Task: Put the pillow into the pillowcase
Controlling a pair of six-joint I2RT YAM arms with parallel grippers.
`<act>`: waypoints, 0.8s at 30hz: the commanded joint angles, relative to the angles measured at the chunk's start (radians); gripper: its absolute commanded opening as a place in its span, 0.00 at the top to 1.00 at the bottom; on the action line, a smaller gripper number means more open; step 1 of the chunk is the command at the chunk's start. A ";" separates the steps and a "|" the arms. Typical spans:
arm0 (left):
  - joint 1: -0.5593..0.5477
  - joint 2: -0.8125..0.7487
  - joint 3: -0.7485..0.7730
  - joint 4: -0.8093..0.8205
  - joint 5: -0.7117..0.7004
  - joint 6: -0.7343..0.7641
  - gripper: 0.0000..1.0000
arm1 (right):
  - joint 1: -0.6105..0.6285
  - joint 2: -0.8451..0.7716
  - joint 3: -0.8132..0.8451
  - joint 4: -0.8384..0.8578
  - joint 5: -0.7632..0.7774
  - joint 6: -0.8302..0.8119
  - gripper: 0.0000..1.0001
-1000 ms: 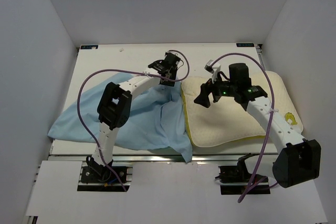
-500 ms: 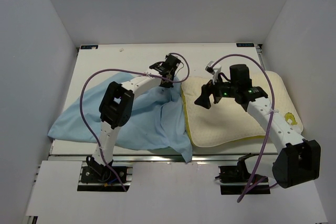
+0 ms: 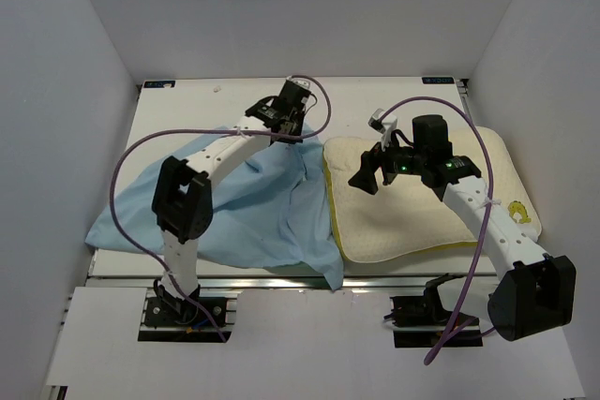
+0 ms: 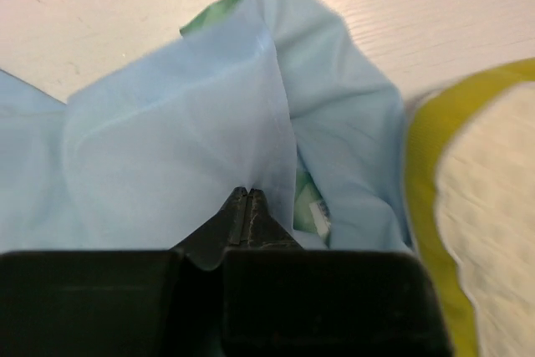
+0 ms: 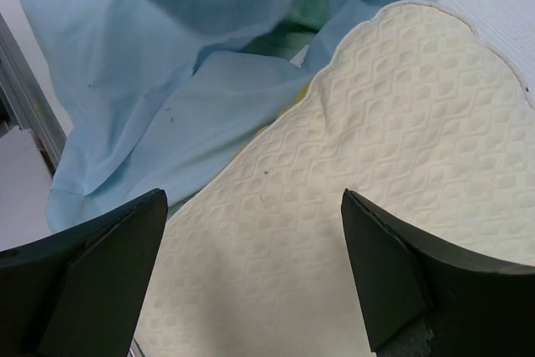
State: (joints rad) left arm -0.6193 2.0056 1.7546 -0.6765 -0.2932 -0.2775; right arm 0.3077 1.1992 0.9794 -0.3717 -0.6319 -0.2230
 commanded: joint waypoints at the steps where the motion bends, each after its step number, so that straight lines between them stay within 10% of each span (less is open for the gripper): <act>1: 0.004 -0.160 -0.024 0.008 0.070 0.011 1.00 | -0.004 -0.012 0.008 0.019 0.023 0.002 0.11; 24: 0.006 -0.383 -0.207 0.051 0.212 -0.008 1.00 | 0.063 0.289 0.021 0.120 0.313 0.114 0.13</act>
State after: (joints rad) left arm -0.6170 1.6806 1.4899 -0.6247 -0.0937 -0.2825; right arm 0.3477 1.4670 1.0000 -0.2821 -0.3527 -0.1287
